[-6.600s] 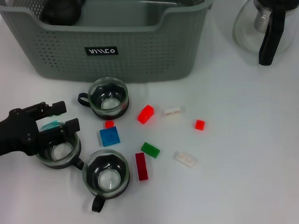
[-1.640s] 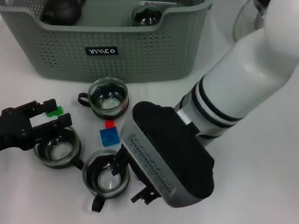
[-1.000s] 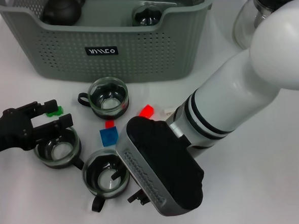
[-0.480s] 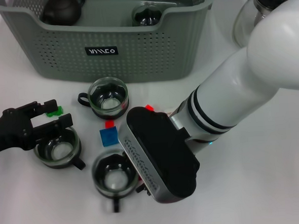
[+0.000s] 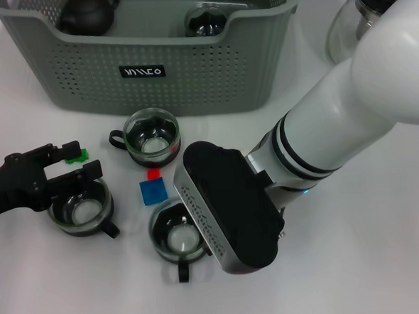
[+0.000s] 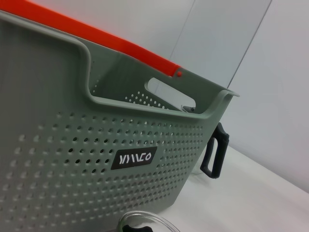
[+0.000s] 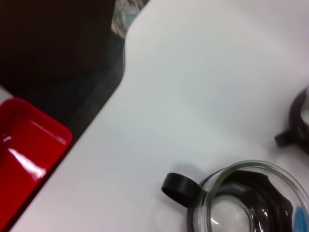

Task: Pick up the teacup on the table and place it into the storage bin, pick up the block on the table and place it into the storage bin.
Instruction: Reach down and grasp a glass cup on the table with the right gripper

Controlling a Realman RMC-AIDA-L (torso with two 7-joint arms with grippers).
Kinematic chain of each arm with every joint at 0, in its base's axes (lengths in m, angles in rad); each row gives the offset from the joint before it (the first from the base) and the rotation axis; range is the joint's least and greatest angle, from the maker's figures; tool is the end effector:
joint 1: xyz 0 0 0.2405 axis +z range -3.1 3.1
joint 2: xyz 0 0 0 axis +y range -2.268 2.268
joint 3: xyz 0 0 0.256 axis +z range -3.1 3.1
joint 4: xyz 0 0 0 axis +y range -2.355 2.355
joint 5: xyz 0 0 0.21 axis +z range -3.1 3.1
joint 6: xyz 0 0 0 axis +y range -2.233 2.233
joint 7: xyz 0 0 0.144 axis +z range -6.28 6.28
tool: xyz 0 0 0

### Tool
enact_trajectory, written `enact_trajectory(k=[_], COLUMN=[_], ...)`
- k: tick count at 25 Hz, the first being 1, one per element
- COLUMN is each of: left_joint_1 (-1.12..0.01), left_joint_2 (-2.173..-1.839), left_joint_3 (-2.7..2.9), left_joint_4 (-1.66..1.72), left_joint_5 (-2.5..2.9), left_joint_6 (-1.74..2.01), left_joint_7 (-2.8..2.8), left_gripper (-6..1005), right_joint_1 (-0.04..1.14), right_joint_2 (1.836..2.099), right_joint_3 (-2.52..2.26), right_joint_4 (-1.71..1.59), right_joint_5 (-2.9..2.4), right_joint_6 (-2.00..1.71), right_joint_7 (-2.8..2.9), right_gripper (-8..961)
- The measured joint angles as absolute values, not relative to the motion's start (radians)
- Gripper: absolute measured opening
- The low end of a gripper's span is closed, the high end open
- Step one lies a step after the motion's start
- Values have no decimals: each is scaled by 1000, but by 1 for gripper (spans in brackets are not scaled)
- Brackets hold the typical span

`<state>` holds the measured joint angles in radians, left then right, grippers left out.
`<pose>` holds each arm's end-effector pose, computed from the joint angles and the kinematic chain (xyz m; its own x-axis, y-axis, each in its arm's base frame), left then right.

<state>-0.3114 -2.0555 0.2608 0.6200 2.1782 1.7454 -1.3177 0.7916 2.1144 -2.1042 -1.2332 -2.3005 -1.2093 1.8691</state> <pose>-0.3488 0.2417 0.0382 0.5992 0.4736 0.6455 0.7094 -0.6878 -0.1539 0.0892 0.2829 -0.1486 0.7749 0.5544 0.3036 0.5217 -0.8321 0.1880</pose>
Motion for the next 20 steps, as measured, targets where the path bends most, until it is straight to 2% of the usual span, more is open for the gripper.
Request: enact_trajectory(k=[20], left_joint_1=[-309], left_joint_2=[-2057], left_joint_3=[257], left_joint_4=[617], left_joint_5=[2178], left_joint_6=[1744], left_joint_7=[-1312], left_gripper=[689], right_joint_1=[791], right_joint_2=[2121], right_joint_3=[-2122], right_joint_4=[-1226], right_joint_5=[-2286], right_joint_6=[-1206], right_joint_7=[1861], right_gripper=[528])
